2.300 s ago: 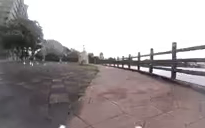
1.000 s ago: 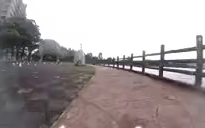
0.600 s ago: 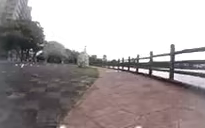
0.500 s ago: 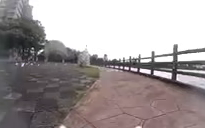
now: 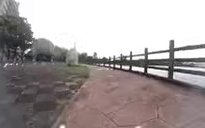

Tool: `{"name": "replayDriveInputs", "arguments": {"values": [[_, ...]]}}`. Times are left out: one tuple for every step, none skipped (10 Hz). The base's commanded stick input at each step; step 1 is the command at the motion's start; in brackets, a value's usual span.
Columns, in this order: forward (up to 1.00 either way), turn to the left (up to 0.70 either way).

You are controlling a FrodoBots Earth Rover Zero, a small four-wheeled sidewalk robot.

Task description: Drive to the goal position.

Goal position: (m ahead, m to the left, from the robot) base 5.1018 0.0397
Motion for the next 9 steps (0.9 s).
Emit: {"name": "replayDriveInputs", "arguments": {"values": [[1.0,-0.3],[1.0,-0.3],[1.0,-0.3],[1.0,-0.3],[1.0,0.05],[1.0,0.1],[1.0,0.1],[1.0,0.1],[1.0,0.1]]}}
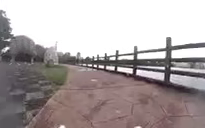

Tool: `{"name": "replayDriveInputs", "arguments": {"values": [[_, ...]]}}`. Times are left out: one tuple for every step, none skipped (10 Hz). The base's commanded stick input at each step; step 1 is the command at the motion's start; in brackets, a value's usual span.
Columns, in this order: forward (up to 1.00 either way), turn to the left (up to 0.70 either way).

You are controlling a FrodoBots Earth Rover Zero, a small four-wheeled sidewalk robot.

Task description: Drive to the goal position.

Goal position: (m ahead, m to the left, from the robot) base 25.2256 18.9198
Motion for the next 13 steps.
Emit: {"name": "replayDriveInputs", "arguments": {"values": [[1.0,0.1],[1.0,0.1],[1.0,0.1],[1.0,0.1],[1.0,0.1],[1.0,0.1],[1.0,0.1],[1.0,0.1],[1.0,0.1],[1.0,0.1],[1.0,0.1],[1.0,0.1],[1.0,0.1]]}}
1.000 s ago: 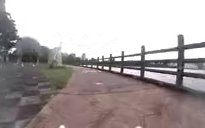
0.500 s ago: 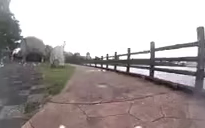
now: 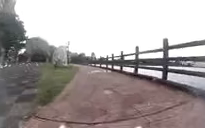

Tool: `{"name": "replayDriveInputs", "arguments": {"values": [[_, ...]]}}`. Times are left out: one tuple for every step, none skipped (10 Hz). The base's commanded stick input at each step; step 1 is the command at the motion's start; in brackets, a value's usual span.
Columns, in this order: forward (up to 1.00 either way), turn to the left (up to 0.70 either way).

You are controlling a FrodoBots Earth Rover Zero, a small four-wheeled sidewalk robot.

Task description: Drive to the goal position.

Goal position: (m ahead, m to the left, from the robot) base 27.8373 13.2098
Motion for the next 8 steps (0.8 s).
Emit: {"name": "replayDriveInputs", "arguments": {"values": [[1.0,0.1],[1.0,0.1],[1.0,0.1],[1.0,0.1],[1.0,0.1],[1.0,0.1],[1.0,0.1],[1.0,0.1]]}}
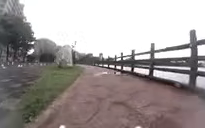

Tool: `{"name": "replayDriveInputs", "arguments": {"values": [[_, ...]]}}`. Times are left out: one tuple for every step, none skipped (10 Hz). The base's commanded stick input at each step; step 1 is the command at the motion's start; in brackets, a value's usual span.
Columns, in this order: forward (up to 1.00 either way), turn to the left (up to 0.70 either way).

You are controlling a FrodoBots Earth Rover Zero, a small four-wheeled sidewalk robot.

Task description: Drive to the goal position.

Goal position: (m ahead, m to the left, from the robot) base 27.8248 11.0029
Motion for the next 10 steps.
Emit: {"name": "replayDriveInputs", "arguments": {"values": [[1.0,0.1],[1.0,-0.29],[1.0,-0.25],[1.0,0.04],[1.0,0.1],[1.0,0.1],[1.0,0.1],[1.0,0.1],[1.0,0.1],[1.0,0.1]]}}
